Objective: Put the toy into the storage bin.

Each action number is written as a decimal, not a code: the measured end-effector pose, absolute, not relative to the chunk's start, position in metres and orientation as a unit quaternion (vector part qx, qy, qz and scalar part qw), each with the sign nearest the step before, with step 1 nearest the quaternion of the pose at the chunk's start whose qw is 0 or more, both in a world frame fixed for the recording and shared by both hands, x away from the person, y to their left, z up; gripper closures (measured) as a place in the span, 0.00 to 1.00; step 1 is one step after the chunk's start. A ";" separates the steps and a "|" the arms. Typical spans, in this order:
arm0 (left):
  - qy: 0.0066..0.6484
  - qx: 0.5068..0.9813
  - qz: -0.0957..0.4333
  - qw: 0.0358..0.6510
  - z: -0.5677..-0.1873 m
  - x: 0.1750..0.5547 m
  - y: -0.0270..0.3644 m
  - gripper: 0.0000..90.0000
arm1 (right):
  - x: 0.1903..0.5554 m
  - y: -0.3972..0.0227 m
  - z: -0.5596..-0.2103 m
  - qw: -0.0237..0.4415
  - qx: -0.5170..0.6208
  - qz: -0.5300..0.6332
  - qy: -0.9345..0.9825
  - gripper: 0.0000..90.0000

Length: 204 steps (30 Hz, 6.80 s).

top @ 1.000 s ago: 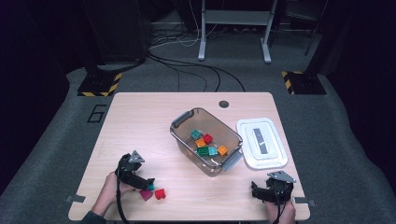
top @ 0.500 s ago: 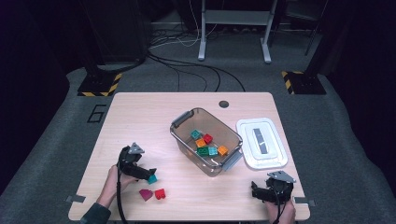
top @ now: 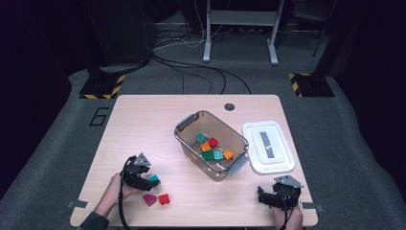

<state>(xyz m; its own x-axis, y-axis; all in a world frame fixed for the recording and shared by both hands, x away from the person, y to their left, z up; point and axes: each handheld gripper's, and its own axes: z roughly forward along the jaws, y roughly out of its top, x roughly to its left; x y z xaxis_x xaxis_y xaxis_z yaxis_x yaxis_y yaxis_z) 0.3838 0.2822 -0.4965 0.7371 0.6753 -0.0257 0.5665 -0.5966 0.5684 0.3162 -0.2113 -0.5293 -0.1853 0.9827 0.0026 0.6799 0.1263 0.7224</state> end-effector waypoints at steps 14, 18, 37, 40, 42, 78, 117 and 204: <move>0.339 0.895 0.083 0.277 -0.502 0.382 0.276 0.65 | 0.316 -0.211 -0.529 0.250 0.587 0.303 0.708 0.03; 0.341 0.892 0.086 0.284 -0.502 0.383 0.276 0.65 | 0.316 -0.211 -0.529 0.250 0.587 0.303 0.708 0.03; 0.335 0.874 0.123 0.329 -0.468 0.390 0.274 0.65 | 0.316 -0.211 -0.529 0.250 0.587 0.303 0.708 0.03; 0.332 0.874 0.129 0.331 -0.460 0.392 0.273 0.65 | 0.316 -0.211 -0.529 0.250 0.587 0.303 0.708 0.03; 0.333 0.871 0.133 0.337 -0.456 0.392 0.272 0.65 | 0.316 -0.211 -0.529 0.250 0.587 0.303 0.708 0.03; 0.285 0.866 0.199 0.360 -0.366 0.414 0.249 0.65 | 0.316 -0.211 -0.529 0.250 0.587 0.303 0.708 0.03; 0.256 0.866 0.226 0.367 -0.316 0.454 0.201 0.65 | 0.316 -0.212 -0.529 0.251 0.585 0.304 0.709 0.03; 0.312 0.857 0.220 0.347 -0.376 0.399 0.246 0.02 | 0.316 -0.212 -0.529 0.250 0.585 0.305 0.709 0.03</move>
